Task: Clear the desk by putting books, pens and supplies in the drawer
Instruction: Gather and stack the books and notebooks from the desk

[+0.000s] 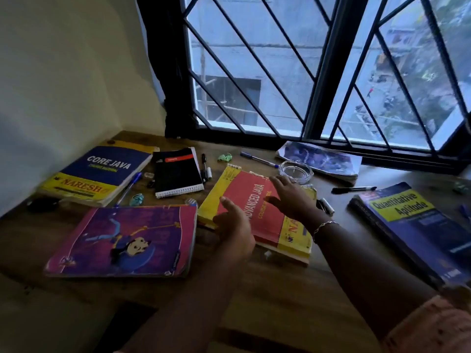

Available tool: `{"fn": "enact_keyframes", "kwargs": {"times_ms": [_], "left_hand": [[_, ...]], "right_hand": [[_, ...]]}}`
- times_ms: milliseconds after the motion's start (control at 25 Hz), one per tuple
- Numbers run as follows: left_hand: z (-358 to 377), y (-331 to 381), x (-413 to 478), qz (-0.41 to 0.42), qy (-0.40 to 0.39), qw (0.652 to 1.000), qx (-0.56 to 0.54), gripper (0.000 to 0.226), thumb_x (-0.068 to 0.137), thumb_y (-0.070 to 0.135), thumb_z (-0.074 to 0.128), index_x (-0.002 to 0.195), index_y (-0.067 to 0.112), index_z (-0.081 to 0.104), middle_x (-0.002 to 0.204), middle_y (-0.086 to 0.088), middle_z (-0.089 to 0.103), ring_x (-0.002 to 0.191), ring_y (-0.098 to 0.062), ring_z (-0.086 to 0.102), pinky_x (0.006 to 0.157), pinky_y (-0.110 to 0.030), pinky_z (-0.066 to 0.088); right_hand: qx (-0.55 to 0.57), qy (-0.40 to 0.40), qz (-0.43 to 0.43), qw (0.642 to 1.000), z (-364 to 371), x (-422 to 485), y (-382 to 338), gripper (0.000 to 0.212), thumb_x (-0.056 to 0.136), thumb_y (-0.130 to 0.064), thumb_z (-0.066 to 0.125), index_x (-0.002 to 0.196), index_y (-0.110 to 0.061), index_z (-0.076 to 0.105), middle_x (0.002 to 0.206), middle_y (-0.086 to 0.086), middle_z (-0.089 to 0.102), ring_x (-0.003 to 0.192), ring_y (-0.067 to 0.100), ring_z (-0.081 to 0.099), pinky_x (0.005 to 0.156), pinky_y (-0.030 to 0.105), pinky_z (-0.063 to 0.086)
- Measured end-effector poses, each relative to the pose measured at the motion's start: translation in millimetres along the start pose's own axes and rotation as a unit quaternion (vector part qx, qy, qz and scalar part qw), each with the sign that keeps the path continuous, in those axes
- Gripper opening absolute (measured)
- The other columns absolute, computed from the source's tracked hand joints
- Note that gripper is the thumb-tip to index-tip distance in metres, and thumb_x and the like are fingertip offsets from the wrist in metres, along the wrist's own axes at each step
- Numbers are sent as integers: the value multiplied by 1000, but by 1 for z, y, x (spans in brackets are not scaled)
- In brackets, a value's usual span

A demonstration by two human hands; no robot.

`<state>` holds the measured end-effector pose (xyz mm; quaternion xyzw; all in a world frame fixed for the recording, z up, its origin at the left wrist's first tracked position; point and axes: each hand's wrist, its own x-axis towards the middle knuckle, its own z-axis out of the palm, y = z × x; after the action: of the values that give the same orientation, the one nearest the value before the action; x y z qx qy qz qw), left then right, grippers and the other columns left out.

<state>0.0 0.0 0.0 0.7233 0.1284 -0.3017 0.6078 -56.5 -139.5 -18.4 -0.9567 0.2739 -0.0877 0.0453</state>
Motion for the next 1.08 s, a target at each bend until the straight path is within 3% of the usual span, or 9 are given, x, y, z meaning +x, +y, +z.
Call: {"fn": "enact_keyframes", "kwargs": {"times_ms": [200,360,520,640,840,960,1000,1080], "left_hand": [[1,-1,19,-49,30,997,-58,76,92,63,24,134,2,39,136,-21,44,123,-36,45,104,-50,38],[-5,5,7,-57,40,995,-76,65,98,50,26,141,0,29,146,-20,31,134,-33,32,109,-42,28],[-1,-7,45,-99,59,975,-190,79,75,72,40,130,16,43,128,-10,54,112,-30,57,92,-49,49],[4,-10,61,-130,9,962,-242,58,82,54,54,126,18,47,119,-14,61,99,-30,65,86,-52,53],[3,1,34,-97,17,954,-283,25,89,23,57,111,11,56,96,-10,65,83,-22,64,86,-41,54],[9,2,21,-77,2,952,-297,12,88,17,61,97,11,57,85,-6,61,73,-17,58,76,-34,53],[15,3,19,-67,-2,958,-279,15,87,17,64,98,11,57,90,-7,62,74,-18,59,72,-33,53],[27,1,16,-48,-14,968,-245,42,83,15,68,122,14,52,114,-12,61,91,-25,62,78,-40,54]], "right_hand": [[13,-101,1,995,3,44,5,71,86,-40,59,139,-2,31,140,20,39,125,36,43,99,42,41],[22,-135,20,990,6,68,11,63,84,-39,62,125,3,40,130,27,46,117,40,48,93,42,43],[20,-182,37,982,14,77,10,62,82,-40,64,125,2,45,129,25,48,119,39,47,94,37,40],[9,-190,43,981,20,78,11,71,76,-44,69,128,-2,45,131,25,42,119,40,45,97,38,40],[25,-192,52,980,20,82,15,71,74,-43,71,128,-4,45,131,24,41,120,38,45,97,37,40],[38,-193,57,979,19,81,17,72,74,-43,71,128,-3,44,132,24,39,120,38,45,97,36,40],[43,-191,59,979,19,81,18,74,74,-43,72,129,-2,43,133,24,38,120,38,45,97,36,40],[47,-184,66,979,19,80,18,79,73,-44,72,131,-1,39,134,25,37,120,39,46,96,37,41]]}}
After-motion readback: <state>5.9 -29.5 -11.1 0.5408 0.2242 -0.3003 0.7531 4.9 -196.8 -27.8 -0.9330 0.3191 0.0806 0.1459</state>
